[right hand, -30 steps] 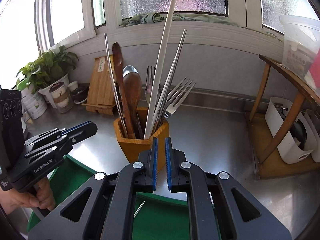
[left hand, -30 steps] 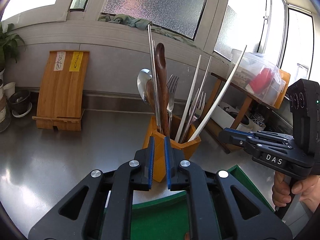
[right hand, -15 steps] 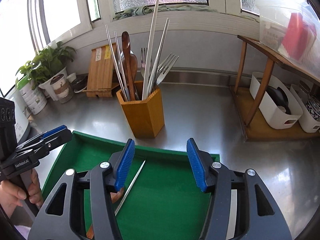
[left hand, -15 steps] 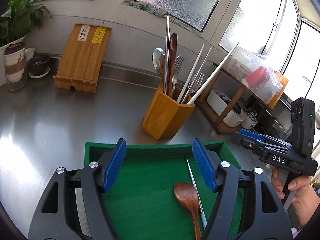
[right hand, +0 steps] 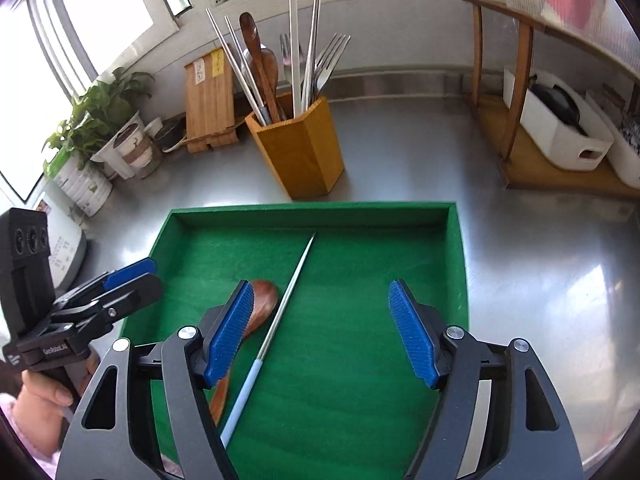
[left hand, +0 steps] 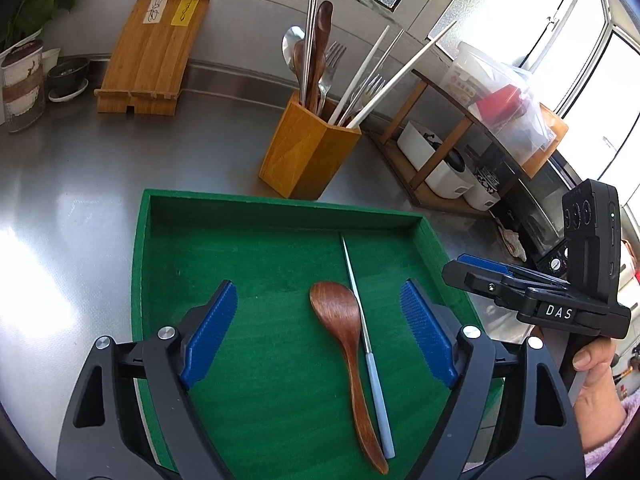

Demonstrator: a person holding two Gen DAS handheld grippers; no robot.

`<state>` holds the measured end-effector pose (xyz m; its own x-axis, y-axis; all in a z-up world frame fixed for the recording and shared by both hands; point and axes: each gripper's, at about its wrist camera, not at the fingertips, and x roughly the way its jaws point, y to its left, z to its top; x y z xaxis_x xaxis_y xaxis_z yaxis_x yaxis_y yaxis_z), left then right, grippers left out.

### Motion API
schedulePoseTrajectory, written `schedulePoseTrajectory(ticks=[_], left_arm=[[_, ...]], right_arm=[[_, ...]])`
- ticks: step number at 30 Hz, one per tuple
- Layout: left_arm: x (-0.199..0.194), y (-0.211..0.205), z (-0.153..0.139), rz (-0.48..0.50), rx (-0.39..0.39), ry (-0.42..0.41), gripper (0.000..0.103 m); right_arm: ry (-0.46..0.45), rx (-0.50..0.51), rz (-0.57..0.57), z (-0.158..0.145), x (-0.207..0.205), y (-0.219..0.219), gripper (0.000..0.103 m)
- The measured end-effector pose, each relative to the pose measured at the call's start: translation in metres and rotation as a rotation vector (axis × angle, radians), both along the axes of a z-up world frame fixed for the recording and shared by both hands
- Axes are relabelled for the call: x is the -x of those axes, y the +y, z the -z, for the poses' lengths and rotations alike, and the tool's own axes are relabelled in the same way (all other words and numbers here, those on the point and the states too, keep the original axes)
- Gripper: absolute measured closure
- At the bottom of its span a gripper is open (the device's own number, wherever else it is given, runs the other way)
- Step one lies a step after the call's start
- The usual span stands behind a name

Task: Organize utensils
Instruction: 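Grasp the large wooden spoon with the left tool while the right tool grasps the silver chopstick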

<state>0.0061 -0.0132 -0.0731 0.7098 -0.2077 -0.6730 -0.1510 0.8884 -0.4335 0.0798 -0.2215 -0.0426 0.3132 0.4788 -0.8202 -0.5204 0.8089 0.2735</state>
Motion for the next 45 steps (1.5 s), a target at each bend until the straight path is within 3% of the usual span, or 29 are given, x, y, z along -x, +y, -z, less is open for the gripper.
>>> schedulePoseTrajectory(ticks=[7,9,10,15,23,25,28,32,39,41,45], left_arm=[[-0.002,-0.007,0.018,0.069,0.046,0.096,0.022],[-0.003,-0.011,0.021,0.09,0.041,0.103,0.025],[-0.004,-0.014,0.022,0.105,0.033,0.105,0.032],[-0.012,-0.031,0.03,0.169,-0.033,0.135,0.059],[-0.023,-0.044,0.041,0.217,-0.056,0.194,0.071],[-0.025,-0.046,0.043,0.228,-0.079,0.208,0.087],[-0.026,-0.044,0.044,0.229,-0.072,0.219,0.089],[-0.021,-0.039,0.041,0.176,-0.106,0.237,0.091],[-0.016,-0.002,0.034,-0.004,-0.114,0.317,0.091],[-0.014,0.008,0.033,-0.03,-0.106,0.333,0.091],[-0.011,0.015,0.033,-0.041,-0.091,0.352,0.091]], right_arm=[[0.23,-0.082,0.028,0.023,0.0,-0.007,0.033],[0.284,-0.106,0.041,0.028,-0.001,-0.01,0.042],[0.296,-0.107,0.042,0.029,-0.001,-0.011,0.049],[0.291,-0.093,0.038,0.028,0.0,-0.01,0.056],[0.302,-0.086,0.037,0.029,-0.007,-0.008,0.056],[0.31,-0.074,0.032,0.03,-0.008,-0.005,0.056],[0.326,-0.045,0.015,0.034,-0.011,0.003,0.056],[0.362,0.003,-0.004,0.041,-0.013,0.016,0.056],[0.393,0.133,-0.029,0.052,-0.007,0.044,0.057],[0.406,0.201,-0.004,0.058,-0.006,0.051,0.073],[0.398,0.278,0.029,0.057,-0.003,0.062,0.083]])
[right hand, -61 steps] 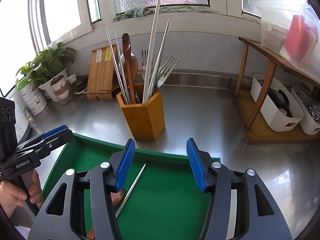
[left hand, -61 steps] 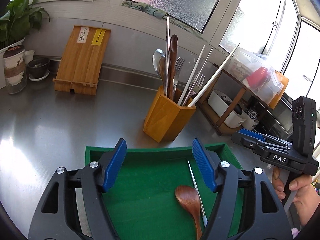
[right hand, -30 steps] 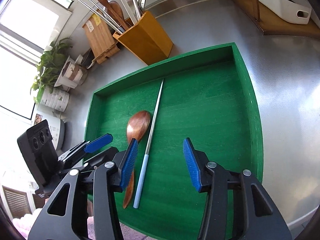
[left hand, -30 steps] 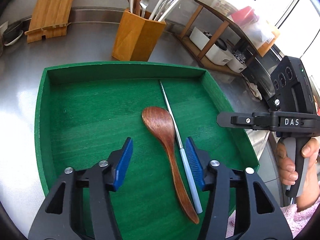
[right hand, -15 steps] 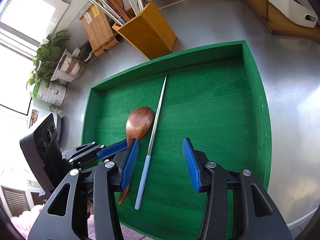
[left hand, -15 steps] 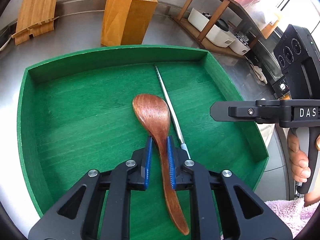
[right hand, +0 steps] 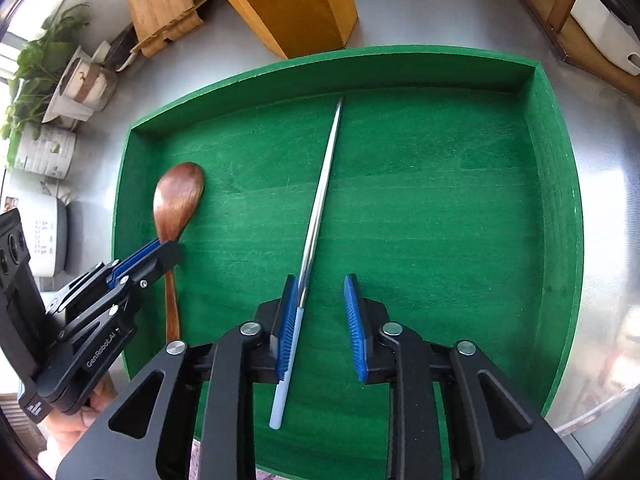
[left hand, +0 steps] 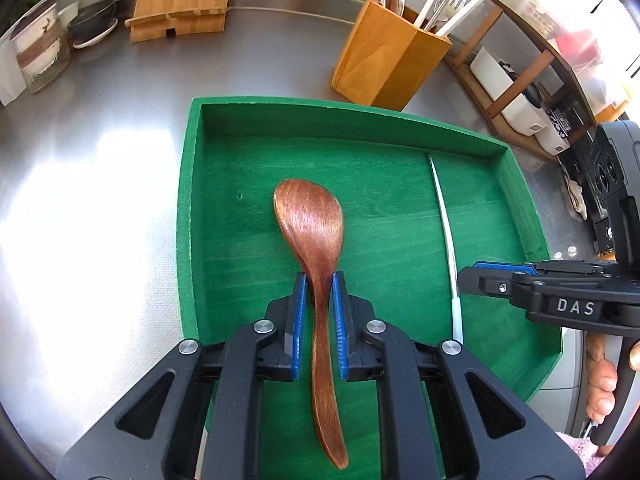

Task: Organize utensils
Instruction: 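Grasp the large wooden spoon with the left tool while the right tool grasps the silver chopstick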

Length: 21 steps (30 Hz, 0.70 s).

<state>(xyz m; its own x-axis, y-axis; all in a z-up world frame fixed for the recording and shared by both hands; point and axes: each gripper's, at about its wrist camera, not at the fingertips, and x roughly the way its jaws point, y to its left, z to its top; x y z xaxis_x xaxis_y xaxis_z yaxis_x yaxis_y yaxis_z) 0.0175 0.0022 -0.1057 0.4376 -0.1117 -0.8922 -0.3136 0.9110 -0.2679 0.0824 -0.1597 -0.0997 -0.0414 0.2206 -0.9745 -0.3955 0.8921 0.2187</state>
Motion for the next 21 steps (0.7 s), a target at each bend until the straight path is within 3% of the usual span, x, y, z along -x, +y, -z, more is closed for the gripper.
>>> schedulePoseTrajectory(ticks=[5,17,21], left_arm=[[-0.003,0.004,0.002,0.014,0.012,0.016,0.09],[-0.011,0.002,0.004,0.037,0.026,0.066,0.089],[-0.017,-0.002,0.002,0.07,0.042,0.091,0.075]], right_arm=[[-0.027,0.097,-0.018,0.0,0.005,0.015,0.082],[-0.021,0.209,-0.022,0.003,0.006,0.035,0.085],[0.0,0.211,-0.001,0.003,0.001,0.032,0.085]])
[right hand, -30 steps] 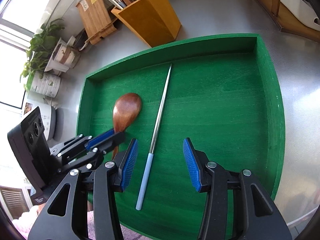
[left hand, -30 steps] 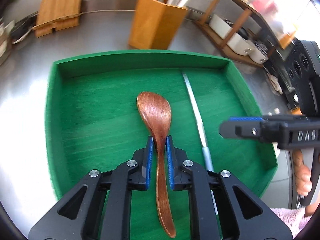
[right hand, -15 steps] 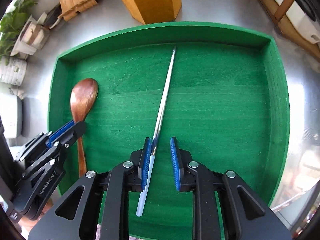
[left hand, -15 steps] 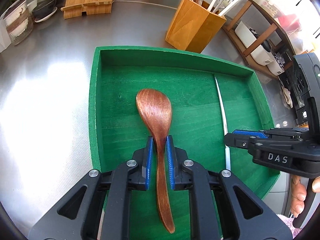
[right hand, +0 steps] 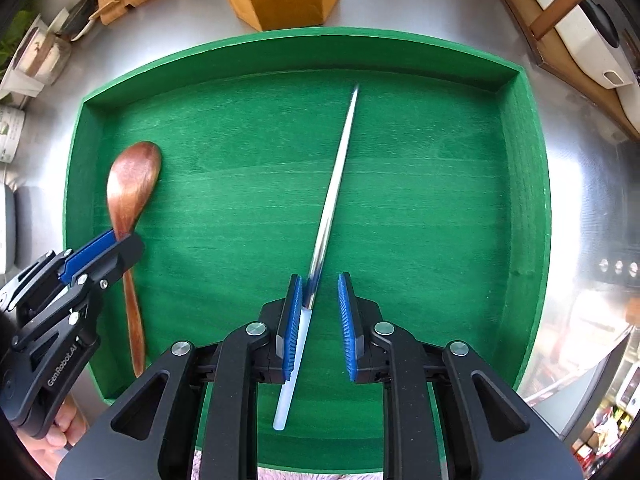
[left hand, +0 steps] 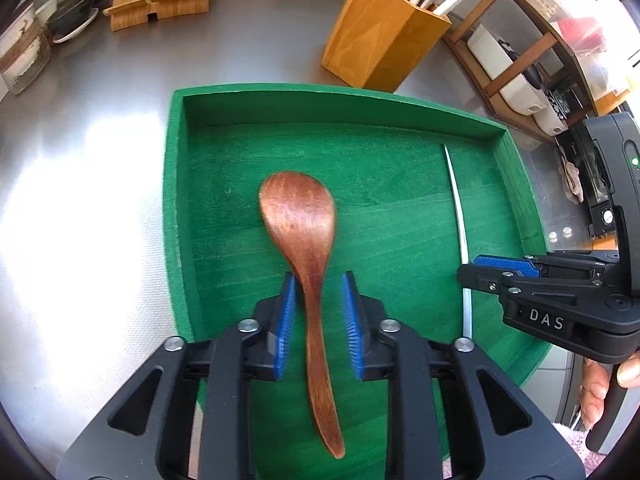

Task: Organize utensils
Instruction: 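Grasp the large wooden spoon with the left tool while the right tool grasps the silver chopstick, then lift the wooden spoon and silver chopstick up toward the wooden holder with both tools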

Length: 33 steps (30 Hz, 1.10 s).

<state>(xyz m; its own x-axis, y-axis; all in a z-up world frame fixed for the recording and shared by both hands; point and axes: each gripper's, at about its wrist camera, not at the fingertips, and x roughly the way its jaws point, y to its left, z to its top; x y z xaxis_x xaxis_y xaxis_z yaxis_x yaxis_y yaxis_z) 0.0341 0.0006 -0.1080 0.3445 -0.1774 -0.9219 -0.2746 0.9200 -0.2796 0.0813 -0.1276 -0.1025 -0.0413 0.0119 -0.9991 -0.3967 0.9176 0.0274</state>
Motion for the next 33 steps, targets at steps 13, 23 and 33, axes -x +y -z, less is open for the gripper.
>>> schedulePoseTrajectory(ticks=[13,23,33], left_arm=[[-0.015,-0.001,0.001,0.023,-0.069,0.106,0.09],[-0.018,0.002,0.002,0.049,-0.073,0.125,0.091],[-0.032,-0.007,0.007,0.096,-0.123,0.208,0.091]], right_arm=[[0.02,0.016,-0.009,0.003,-0.016,-0.002,0.094],[0.05,0.005,-0.031,0.005,-0.019,-0.005,0.096],[0.094,0.056,-0.058,0.009,-0.025,0.006,0.096]])
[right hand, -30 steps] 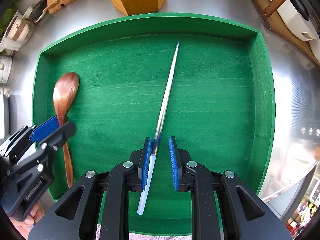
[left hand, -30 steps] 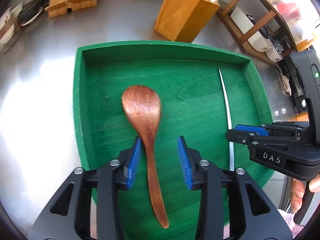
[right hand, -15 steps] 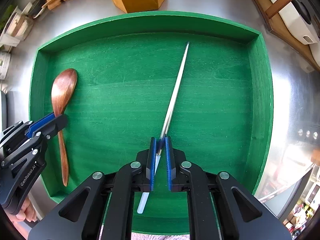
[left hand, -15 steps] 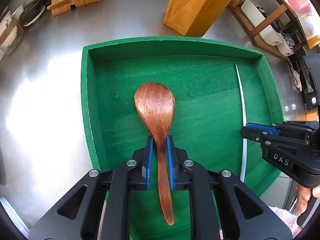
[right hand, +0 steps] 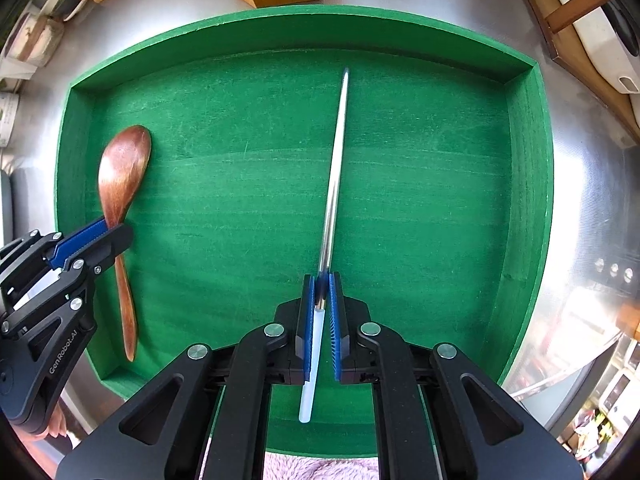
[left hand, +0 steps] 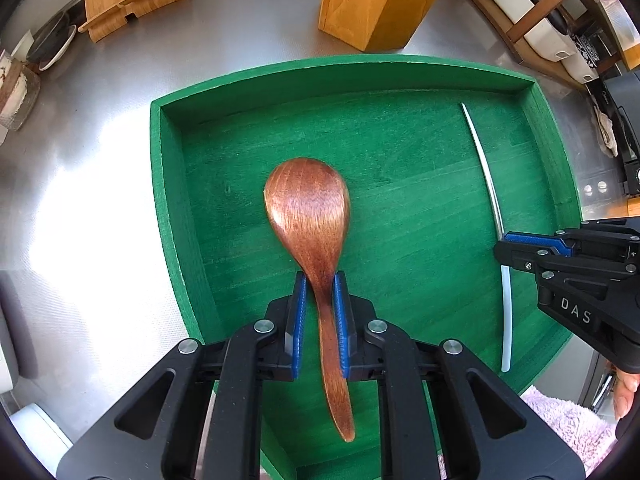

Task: Organize utensils
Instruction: 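Lift the wooden spoon and silver chopstick up toward the wooden holder with both tools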

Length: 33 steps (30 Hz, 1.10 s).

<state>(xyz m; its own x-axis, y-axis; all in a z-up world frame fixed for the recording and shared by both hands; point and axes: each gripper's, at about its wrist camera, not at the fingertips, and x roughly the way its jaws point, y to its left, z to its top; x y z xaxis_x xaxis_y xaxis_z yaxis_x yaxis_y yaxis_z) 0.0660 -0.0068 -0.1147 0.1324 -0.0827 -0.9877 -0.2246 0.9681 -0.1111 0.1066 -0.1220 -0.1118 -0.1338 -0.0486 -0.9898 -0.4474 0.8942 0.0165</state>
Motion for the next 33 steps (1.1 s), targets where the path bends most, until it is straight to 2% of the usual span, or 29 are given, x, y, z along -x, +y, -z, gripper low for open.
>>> schedulePoseTrajectory(ticks=[9,17,22,29,33], left_arm=[[-0.002,-0.003,-0.001,0.001,-0.015,-0.024,0.092],[0.008,-0.001,-0.031,0.012,-0.029,-0.108,0.092],[0.012,-0.007,-0.05,0.015,-0.089,-0.196,0.092],[0.023,-0.01,-0.082,-0.032,-0.156,-0.427,0.092],[0.029,-0.012,-0.093,-0.053,-0.161,-0.542,0.092]], right_arm=[[0.005,-0.074,0.019,-0.006,0.005,-0.012,0.097],[-0.046,-0.151,0.036,-0.027,0.015,-0.035,0.097],[-0.198,-0.217,0.032,-0.051,0.031,-0.049,0.097],[-0.457,-0.315,0.022,-0.097,0.036,-0.06,0.097],[-0.575,-0.387,0.005,-0.109,0.032,-0.072,0.097]])
